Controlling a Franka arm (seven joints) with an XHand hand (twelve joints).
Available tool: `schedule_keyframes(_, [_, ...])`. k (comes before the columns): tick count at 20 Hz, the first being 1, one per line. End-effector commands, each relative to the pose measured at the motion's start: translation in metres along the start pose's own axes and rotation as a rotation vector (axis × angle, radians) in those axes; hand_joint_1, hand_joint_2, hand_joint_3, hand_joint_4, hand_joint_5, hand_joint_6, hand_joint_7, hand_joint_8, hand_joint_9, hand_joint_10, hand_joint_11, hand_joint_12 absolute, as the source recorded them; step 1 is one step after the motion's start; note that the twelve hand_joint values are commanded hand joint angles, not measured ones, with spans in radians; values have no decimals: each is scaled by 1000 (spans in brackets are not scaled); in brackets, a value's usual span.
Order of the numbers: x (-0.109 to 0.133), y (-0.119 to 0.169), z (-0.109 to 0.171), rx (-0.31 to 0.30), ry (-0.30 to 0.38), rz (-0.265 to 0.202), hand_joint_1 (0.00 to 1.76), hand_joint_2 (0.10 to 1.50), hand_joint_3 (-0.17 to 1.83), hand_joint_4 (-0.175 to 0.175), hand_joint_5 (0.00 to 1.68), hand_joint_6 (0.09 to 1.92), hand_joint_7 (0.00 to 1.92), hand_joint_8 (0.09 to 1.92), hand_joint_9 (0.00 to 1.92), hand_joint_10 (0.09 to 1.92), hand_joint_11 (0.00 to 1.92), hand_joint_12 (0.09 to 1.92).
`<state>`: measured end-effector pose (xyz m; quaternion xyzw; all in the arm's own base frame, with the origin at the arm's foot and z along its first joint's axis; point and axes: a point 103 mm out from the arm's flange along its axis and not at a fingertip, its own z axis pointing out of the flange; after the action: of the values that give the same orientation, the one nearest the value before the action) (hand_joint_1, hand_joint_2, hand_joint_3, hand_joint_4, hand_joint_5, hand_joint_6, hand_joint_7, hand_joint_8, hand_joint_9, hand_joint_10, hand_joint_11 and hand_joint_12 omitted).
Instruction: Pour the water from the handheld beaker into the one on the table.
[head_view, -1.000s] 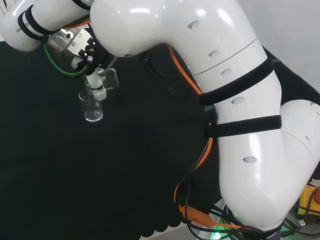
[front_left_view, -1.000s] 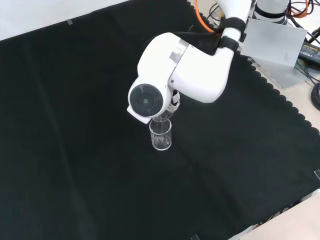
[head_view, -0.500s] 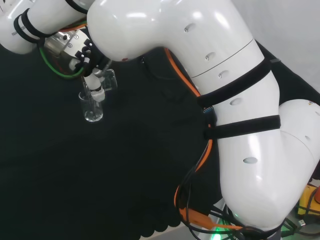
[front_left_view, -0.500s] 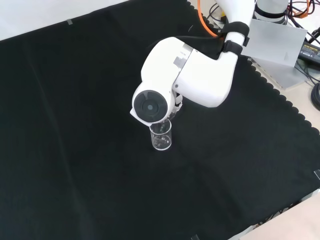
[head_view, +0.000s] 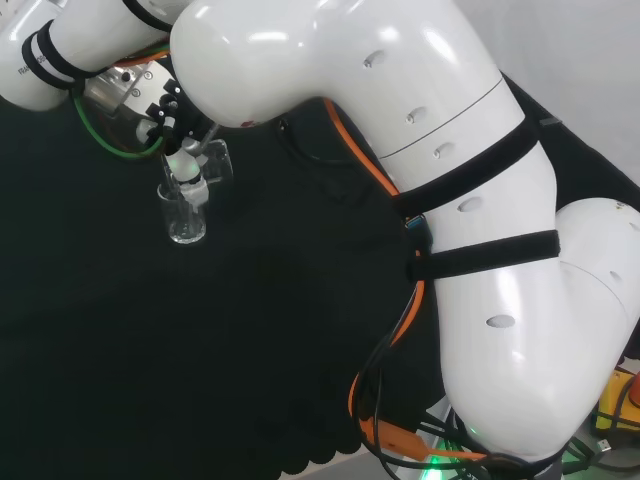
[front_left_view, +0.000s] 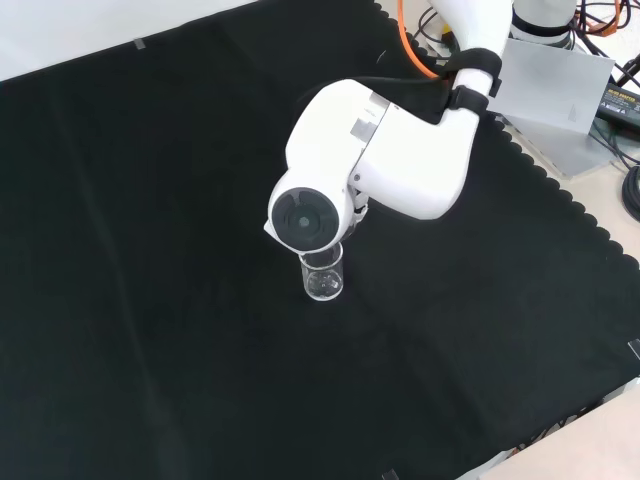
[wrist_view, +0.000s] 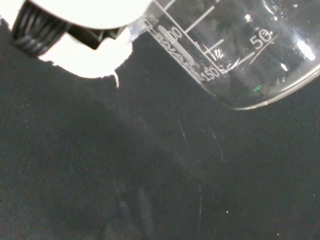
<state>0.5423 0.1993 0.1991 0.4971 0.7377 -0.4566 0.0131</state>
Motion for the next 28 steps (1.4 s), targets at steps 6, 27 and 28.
schedule_keyframes(6, [-9,-1,0,-6,19,-5,1286,616,907,-175,1065,1117,1128,1095,1325,1038,1097,900])
schedule_keyframes(27, [-25,-6,8,-12,4,1,1286,616,908,-175,1065,1118,1128,1096,1326,1038,1098,900])
schedule_keyframes(28, [-29,-7,11,-15,11,0,1286,616,908,-175,1065,1118,1128,1096,1326,1038,1098,900])
